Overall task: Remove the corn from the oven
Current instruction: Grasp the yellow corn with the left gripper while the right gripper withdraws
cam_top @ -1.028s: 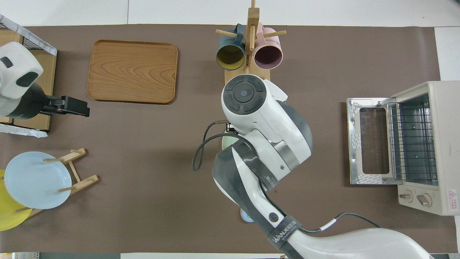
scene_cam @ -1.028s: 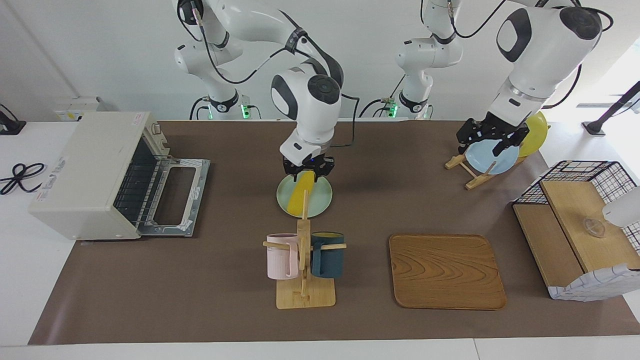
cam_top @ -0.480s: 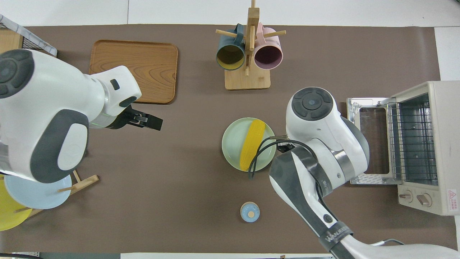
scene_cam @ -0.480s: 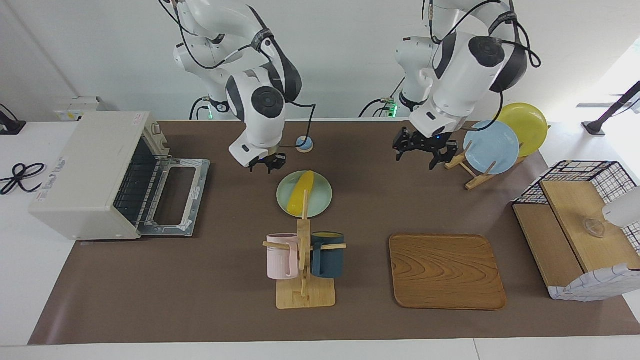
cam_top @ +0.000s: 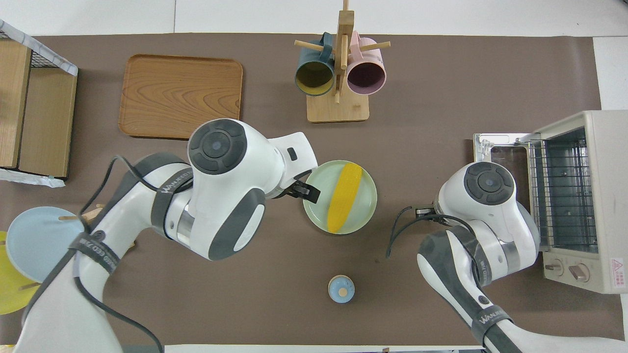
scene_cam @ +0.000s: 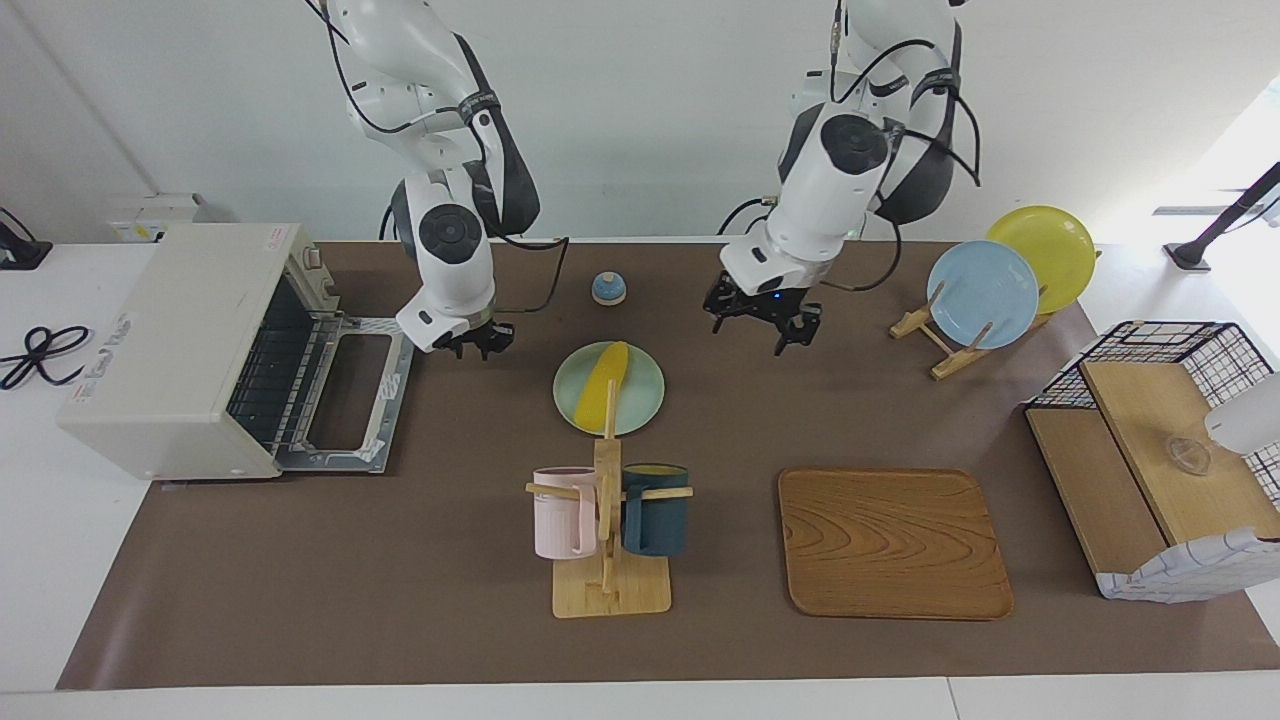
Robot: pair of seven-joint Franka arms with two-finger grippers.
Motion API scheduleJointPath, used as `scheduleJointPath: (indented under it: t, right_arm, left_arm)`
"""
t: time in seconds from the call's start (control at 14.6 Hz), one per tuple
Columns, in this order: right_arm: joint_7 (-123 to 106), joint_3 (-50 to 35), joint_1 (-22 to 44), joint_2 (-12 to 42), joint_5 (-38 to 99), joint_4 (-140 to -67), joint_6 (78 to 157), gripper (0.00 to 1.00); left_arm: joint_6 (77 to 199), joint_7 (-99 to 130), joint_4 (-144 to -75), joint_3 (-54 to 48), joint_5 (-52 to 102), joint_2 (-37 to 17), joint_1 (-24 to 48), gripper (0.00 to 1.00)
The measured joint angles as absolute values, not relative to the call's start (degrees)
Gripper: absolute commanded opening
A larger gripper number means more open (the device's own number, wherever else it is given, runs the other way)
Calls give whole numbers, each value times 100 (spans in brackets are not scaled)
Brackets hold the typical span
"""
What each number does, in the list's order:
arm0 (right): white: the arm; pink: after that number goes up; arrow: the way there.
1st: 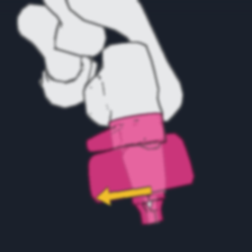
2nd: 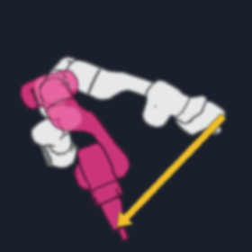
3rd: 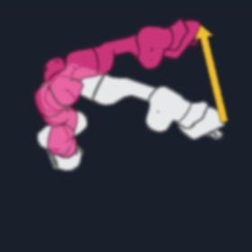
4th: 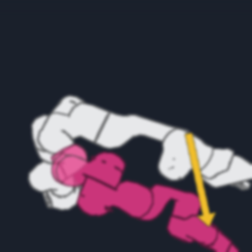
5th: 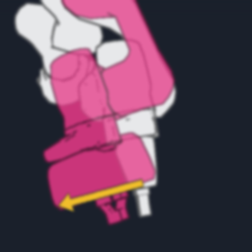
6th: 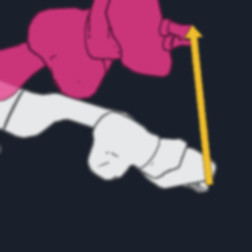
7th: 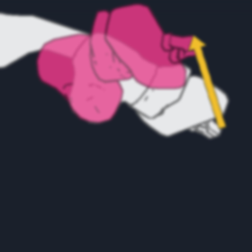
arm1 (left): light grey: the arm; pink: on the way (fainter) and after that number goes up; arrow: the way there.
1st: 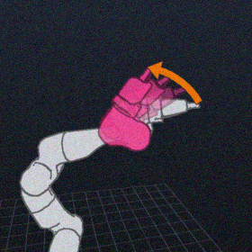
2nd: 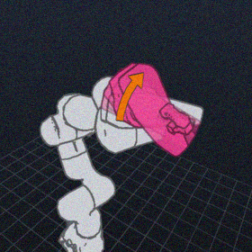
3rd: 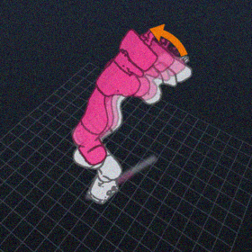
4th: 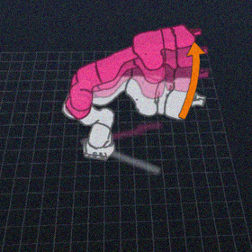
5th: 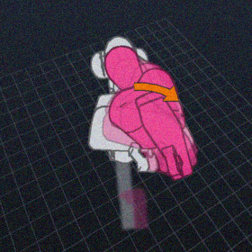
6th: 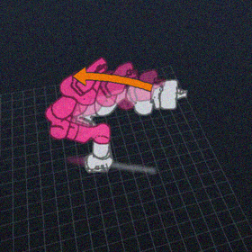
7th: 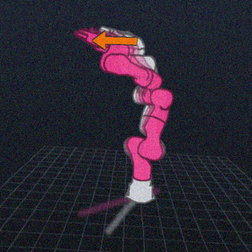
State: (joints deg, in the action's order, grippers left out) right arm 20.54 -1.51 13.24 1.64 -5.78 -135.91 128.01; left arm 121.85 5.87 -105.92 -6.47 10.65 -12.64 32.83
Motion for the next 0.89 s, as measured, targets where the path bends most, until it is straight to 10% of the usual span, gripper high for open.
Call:
scheduleJointPath:
  t: [0.89]
  right_arm:
    - [1543, -144, 648, 62, -1521, -13963, 12823, 0]
  left_arm:
    - [12602, 1099, -9264, -626, 1258, -2955, 3925, 100]
